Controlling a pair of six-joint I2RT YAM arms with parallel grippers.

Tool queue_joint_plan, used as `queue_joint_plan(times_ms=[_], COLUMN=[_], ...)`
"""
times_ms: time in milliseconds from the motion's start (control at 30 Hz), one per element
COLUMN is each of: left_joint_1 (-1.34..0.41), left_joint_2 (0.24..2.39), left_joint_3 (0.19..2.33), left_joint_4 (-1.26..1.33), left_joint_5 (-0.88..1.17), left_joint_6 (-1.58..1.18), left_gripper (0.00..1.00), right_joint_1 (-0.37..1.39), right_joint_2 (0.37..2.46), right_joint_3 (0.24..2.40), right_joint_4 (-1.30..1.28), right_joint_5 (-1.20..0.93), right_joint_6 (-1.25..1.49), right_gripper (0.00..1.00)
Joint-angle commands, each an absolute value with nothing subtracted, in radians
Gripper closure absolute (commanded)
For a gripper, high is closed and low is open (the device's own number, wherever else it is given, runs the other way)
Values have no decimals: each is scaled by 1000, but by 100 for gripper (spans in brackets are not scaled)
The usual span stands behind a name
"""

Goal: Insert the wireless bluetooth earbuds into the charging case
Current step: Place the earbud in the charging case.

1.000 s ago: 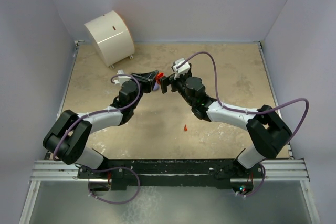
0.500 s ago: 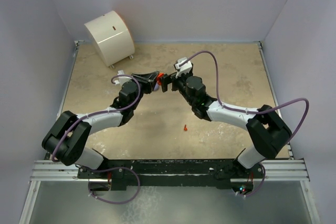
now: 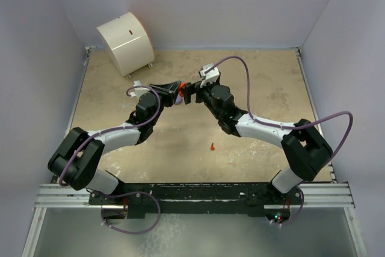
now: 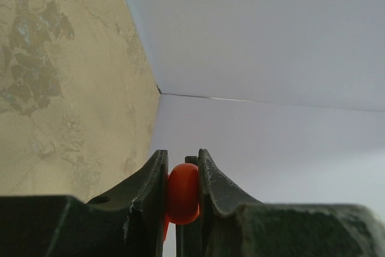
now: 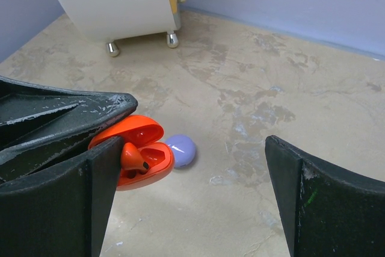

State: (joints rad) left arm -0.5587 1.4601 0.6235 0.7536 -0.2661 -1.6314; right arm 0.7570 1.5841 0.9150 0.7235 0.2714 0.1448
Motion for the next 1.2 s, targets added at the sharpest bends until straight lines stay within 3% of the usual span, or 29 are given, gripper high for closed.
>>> queue_joint_plan(times_ms=[0, 1167], left_joint_1=[-558, -532], left_joint_2=[1416, 1438], left_joint_3=[613, 651], left_joint_4=[800, 805], left_joint_5=[-277, -242], left_joint_6=[-1641, -1720], left_gripper=[100, 100], right_joint_1=[727, 695], right_joint_2=[1587, 1587], right_joint_3=[966, 1075], right_joint_4=[711, 572], right_joint_5=[345, 256], right_joint_6=[165, 234], right_gripper=[0, 0])
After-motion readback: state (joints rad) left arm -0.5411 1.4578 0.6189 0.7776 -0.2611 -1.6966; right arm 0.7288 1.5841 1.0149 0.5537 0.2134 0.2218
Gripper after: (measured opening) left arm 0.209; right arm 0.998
